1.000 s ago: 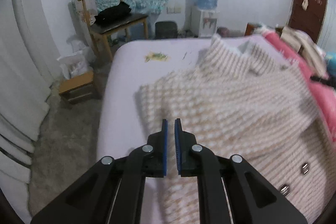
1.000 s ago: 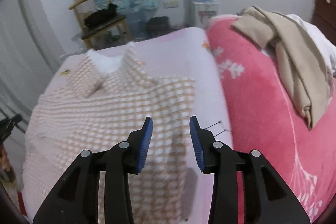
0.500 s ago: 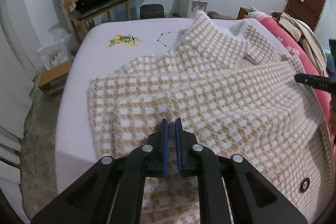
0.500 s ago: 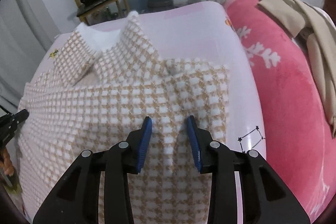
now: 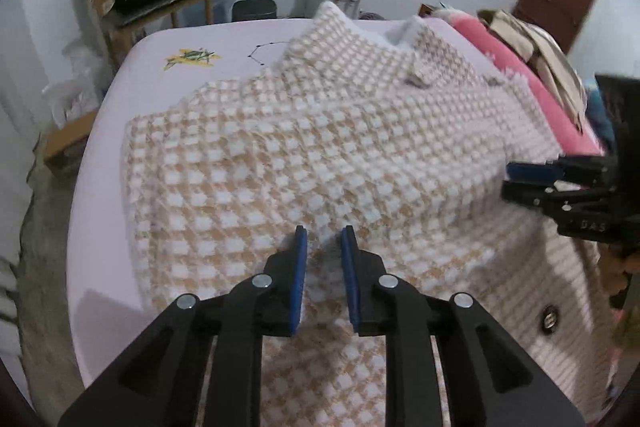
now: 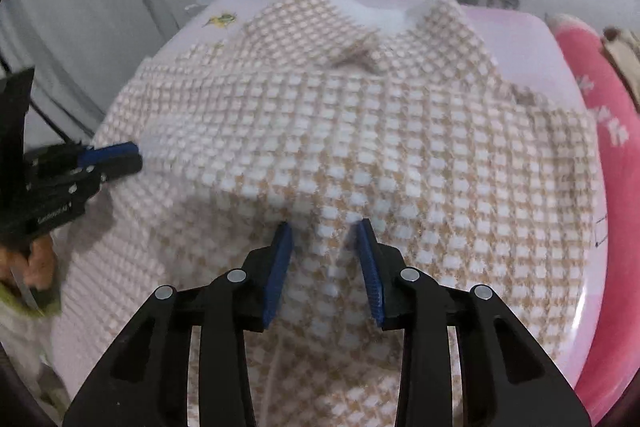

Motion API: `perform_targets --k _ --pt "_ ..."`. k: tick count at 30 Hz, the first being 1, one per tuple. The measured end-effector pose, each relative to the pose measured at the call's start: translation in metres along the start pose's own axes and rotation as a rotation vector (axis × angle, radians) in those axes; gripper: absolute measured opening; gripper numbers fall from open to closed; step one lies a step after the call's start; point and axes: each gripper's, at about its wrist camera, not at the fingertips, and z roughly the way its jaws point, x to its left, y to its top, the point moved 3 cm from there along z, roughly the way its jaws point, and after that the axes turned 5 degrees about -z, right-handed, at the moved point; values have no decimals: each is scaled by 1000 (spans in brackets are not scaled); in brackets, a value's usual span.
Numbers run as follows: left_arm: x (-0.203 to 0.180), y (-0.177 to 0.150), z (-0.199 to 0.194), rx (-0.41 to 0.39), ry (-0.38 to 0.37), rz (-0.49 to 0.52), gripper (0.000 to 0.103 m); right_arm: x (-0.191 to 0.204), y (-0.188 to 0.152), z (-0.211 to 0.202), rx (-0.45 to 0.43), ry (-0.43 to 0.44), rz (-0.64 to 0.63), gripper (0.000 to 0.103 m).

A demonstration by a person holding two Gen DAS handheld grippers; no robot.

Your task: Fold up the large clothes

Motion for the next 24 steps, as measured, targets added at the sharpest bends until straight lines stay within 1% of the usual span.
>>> perform_targets --k 1,2,3,4,5,6,7,9,10,11,13,16,19,23,24 --pt "-2 -2 -9 -9 16 9 20 0 -1 -7 -1 -14 26 34" --pt "-7 -7 -20 -28 27 40 23 1 -3 -16 -8 -19 30 37" --pt "-10 -9 -27 -42 28 57 29 4 -5 -22 -18 -16 24 39" --pt "-14 -16 -39 -57 27 71 37 11 -12 -33 -39 -15 15 46" --pt "-17 -25 -48 -57 25 77 40 15 -18 -41 -48 -22 16 51" --pt "-20 -36 -56 -52 28 80 42 19 -28 -53 -60 -34 23 52" --pt "-20 -43 -61 -50 31 77 45 22 -39 -60 -71 -37 34 53" --pt "-20 -63 -73 -44 32 54 51 23 -56 -80 -99 -35 74 64" --pt "-17 -81 -82 -35 27 25 53 27 -69 -91 -119 -35 102 70" --pt "-15 -93 -87 -26 26 5 54 30 -83 -100 -131 -38 123 72" --pt "-15 -118 -98 -9 21 -17 58 42 -109 -110 -128 -60 135 75" --pt "-19 -151 -108 7 45 -9 63 62 -150 -118 -79 -124 120 79" --pt "-22 -181 -117 46 77 1 63 81 -188 -118 -19 -156 119 79" --pt "-16 -214 -137 51 95 -34 63 98 -230 -122 19 -225 124 80" --pt "-14 -223 -140 50 92 -47 63 98 -237 -123 21 -228 130 81"
